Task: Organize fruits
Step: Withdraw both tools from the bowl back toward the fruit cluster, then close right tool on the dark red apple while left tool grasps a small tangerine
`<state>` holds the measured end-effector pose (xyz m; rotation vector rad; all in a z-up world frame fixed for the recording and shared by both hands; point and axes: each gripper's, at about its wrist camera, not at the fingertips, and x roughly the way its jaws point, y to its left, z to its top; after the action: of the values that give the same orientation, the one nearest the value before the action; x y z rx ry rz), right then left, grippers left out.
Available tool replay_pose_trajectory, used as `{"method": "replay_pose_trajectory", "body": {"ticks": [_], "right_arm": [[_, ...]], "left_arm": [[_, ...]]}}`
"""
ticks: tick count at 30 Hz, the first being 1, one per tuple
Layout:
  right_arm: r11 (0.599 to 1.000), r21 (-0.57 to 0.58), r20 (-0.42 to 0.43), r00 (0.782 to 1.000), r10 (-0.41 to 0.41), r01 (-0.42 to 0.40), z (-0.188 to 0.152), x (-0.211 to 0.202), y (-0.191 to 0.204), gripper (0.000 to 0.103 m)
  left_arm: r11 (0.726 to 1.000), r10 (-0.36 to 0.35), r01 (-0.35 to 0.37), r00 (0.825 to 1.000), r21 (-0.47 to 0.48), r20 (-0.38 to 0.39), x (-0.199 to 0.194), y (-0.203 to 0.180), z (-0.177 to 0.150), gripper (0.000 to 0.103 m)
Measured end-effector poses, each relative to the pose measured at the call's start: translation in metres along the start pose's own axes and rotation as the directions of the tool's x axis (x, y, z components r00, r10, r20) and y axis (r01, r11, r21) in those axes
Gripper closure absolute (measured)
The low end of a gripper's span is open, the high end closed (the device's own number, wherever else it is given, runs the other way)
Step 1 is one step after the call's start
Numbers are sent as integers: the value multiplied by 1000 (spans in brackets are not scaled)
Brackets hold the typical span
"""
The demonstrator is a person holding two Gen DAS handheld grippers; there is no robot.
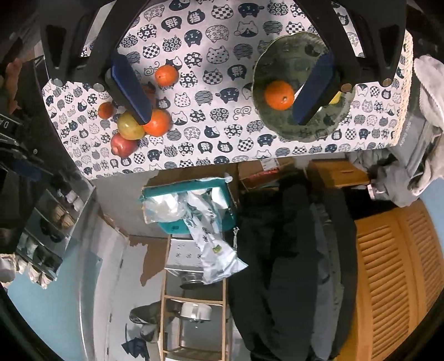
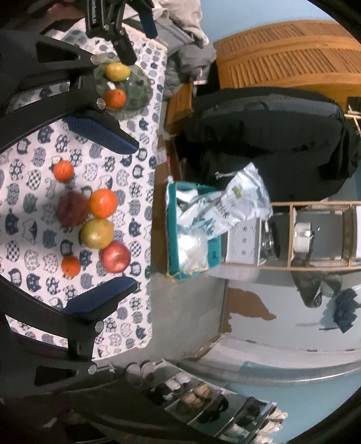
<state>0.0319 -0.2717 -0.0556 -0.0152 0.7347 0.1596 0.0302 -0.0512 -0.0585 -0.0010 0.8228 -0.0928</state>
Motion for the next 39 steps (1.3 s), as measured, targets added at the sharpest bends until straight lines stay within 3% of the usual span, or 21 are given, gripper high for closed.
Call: {"method": "replay_pose_trajectory", "body": {"ticks": [20, 28, 39], "right_arm": [[1000, -9, -187, 982, -15, 13, -37, 72, -7, 13], [1000, 3, -318, 948, 5, -4, -62, 122, 0, 13], [1000, 1, -426, 905, 14, -15, -88, 163, 8, 13]], "left_arm": [[999, 40, -39, 989, 14, -144, 71, -6, -18, 1], [997, 67, -58, 977, 50, -204, 102, -12, -29, 1], [997, 70, -56, 958, 57, -278, 136, -16, -45, 1]]}}
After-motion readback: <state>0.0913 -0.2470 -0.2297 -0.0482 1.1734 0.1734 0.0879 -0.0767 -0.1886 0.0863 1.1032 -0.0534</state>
